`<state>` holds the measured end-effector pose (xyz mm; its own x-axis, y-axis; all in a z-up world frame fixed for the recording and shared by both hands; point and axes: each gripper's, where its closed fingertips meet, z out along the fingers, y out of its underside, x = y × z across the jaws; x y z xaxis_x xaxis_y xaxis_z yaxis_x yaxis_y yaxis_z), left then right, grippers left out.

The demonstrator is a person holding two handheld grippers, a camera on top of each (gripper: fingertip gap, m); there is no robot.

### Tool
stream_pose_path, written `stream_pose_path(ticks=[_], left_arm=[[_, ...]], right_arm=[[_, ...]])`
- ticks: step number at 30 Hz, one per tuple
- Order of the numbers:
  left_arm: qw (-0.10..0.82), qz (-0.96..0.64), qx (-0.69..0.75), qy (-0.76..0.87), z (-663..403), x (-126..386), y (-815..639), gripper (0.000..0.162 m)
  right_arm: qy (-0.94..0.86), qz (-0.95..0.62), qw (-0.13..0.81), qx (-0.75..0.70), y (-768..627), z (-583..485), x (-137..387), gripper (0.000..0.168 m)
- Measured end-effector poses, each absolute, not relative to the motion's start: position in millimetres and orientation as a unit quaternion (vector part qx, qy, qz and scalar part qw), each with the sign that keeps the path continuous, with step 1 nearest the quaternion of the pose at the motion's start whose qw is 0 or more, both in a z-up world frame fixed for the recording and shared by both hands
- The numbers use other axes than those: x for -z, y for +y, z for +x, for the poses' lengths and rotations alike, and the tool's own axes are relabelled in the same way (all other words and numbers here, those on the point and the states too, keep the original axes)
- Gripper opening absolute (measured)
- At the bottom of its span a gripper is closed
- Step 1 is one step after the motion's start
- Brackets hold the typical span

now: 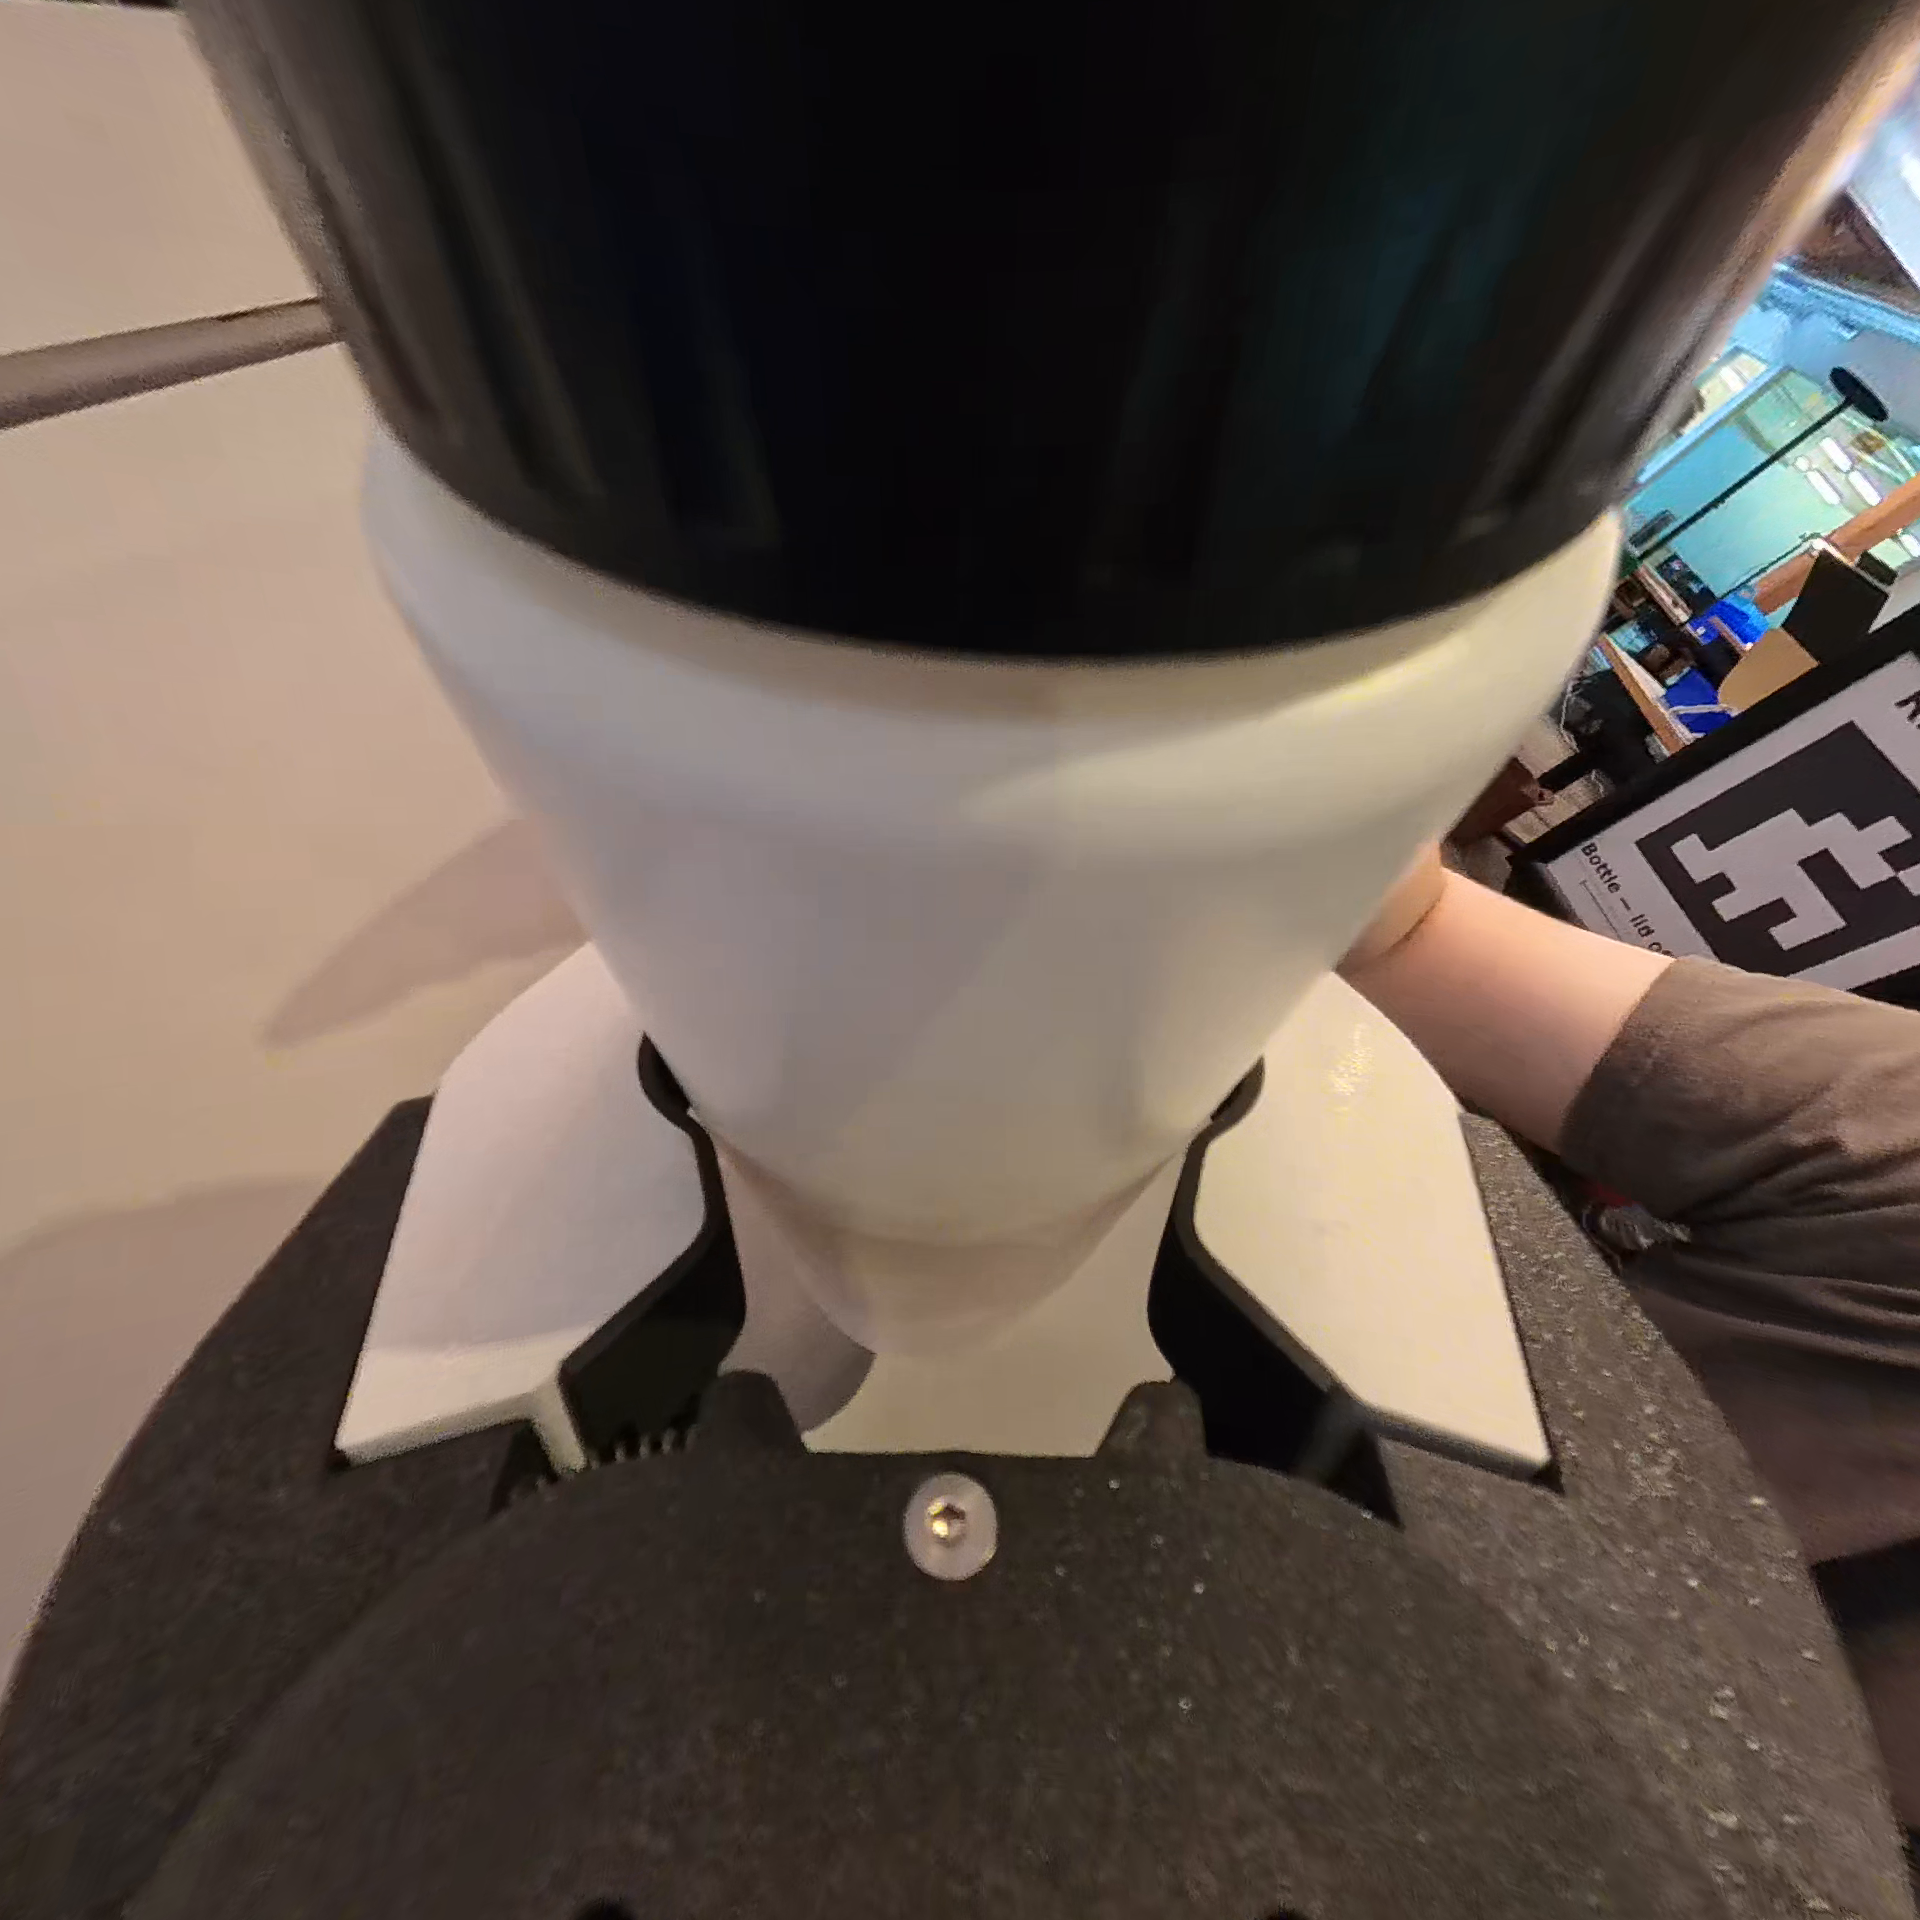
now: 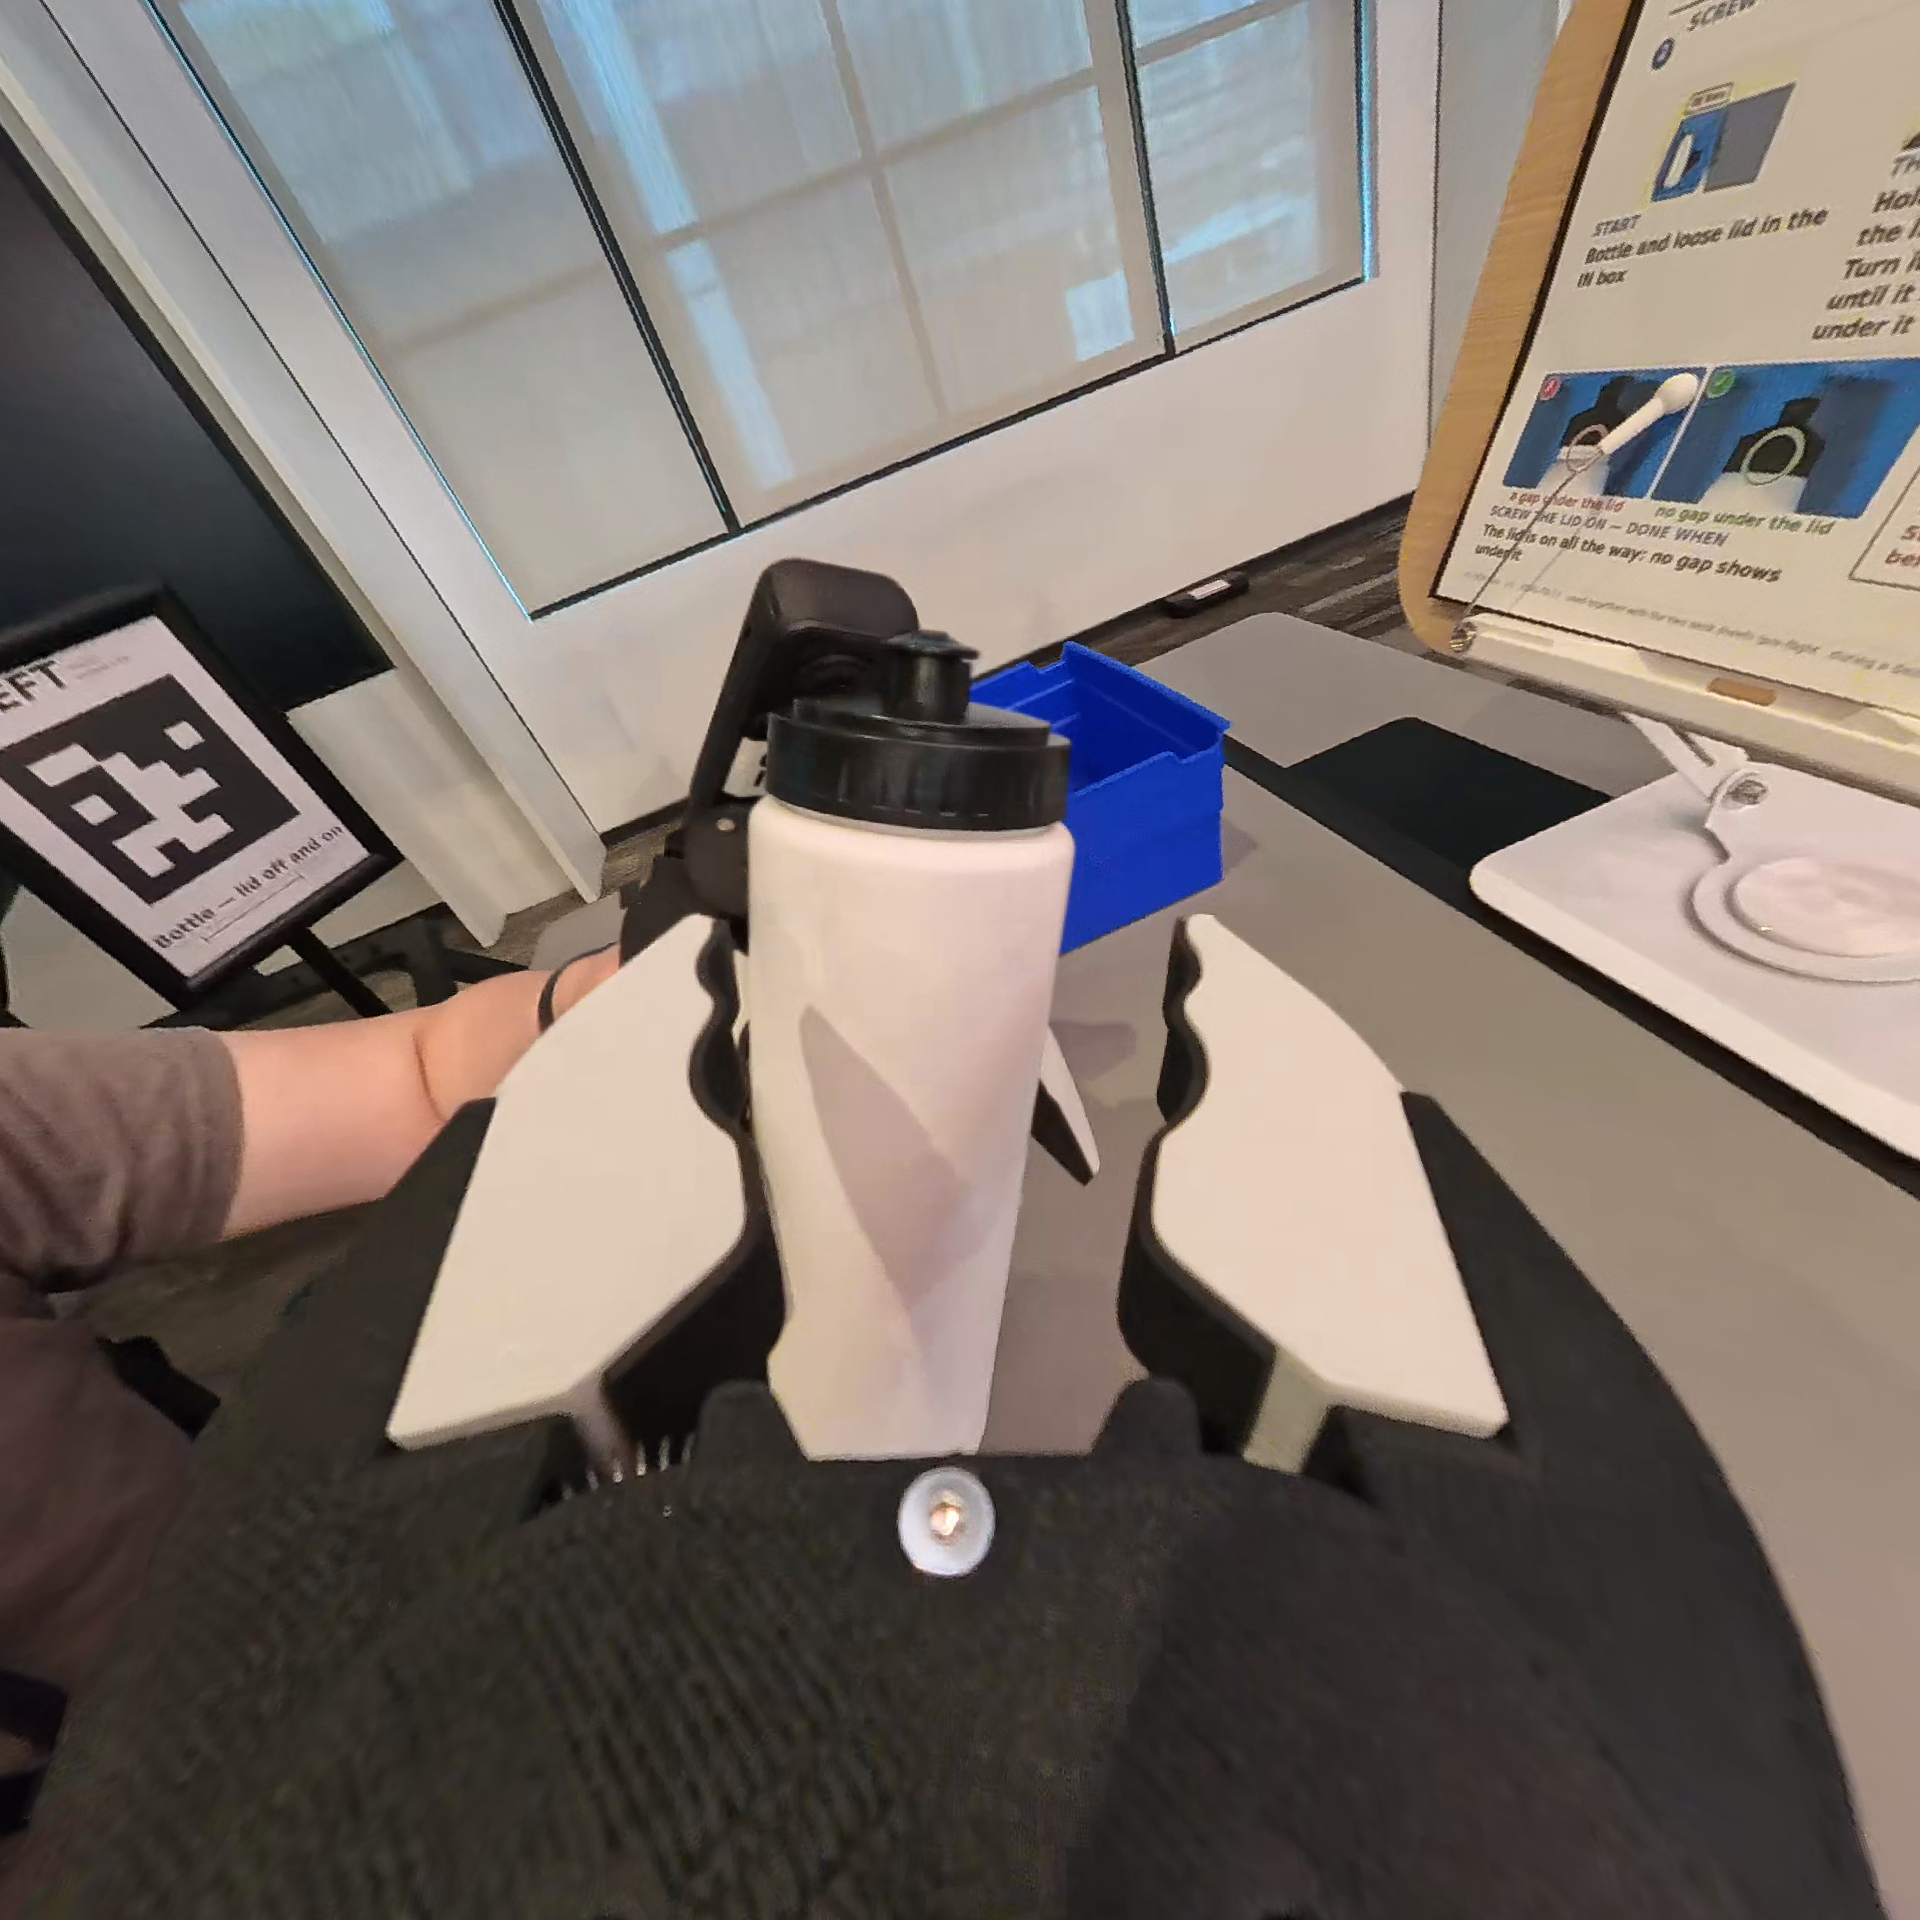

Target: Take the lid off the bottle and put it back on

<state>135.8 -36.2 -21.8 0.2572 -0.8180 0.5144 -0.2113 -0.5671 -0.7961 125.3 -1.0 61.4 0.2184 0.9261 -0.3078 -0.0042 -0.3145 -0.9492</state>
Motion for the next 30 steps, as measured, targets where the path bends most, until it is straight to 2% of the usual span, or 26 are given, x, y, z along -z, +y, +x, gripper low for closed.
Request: stream_pose_path(ticks=[9,15,22,30], left_arm=[[0.361,-0.711,0.447,0.405,137,13,-40,0.099],[0.380,-0.691,0.437,0.432,138,4,-48,0.099],[0.404,-0.669,0.439,0.444,137,-3,-48,0.100],[0.440,-0.659,0.453,0.407,128,-17,-39,0.108]], right_arm=[[-0.456,-0.618,0.383,-0.513,-34,101,-36,0.087],[-0.471,-0.605,0.355,-0.535,-47,87,-26,0.084],[-0.475,-0.594,0.383,-0.525,-47,87,-33,0.081],[-0.399,-0.623,0.440,-0.509,-14,140,-76,0.081]])
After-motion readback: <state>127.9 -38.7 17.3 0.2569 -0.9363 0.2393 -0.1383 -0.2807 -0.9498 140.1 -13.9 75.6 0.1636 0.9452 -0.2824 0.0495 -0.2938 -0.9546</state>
